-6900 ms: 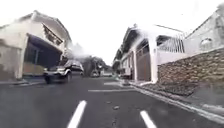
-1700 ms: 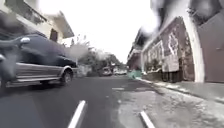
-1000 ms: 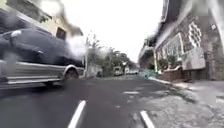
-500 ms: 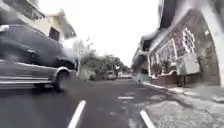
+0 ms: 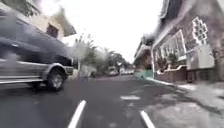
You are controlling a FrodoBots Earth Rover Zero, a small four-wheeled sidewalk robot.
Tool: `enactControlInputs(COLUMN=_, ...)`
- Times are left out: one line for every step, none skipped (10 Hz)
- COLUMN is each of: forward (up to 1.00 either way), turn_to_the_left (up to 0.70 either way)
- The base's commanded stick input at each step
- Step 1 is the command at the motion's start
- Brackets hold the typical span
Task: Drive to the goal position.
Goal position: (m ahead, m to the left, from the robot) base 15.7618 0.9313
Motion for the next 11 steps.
enactControlInputs(forward=1.0, turn_to_the_left=0.02)
enactControlInputs(forward=1.0, turn_to_the_left=0.15)
enactControlInputs(forward=1.0, turn_to_the_left=-0.16)
enactControlInputs(forward=1.0, turn_to_the_left=-0.17)
enactControlInputs(forward=1.0, turn_to_the_left=-0.14)
enactControlInputs(forward=1.0, turn_to_the_left=-0.29)
enactControlInputs(forward=1.0, turn_to_the_left=-0.28)
enactControlInputs(forward=1.0, turn_to_the_left=-0.25)
enactControlInputs(forward=1.0, turn_to_the_left=-0.24)
enactControlInputs(forward=1.0, turn_to_the_left=-0.25)
enactControlInputs(forward=1.0, turn_to_the_left=-0.31)
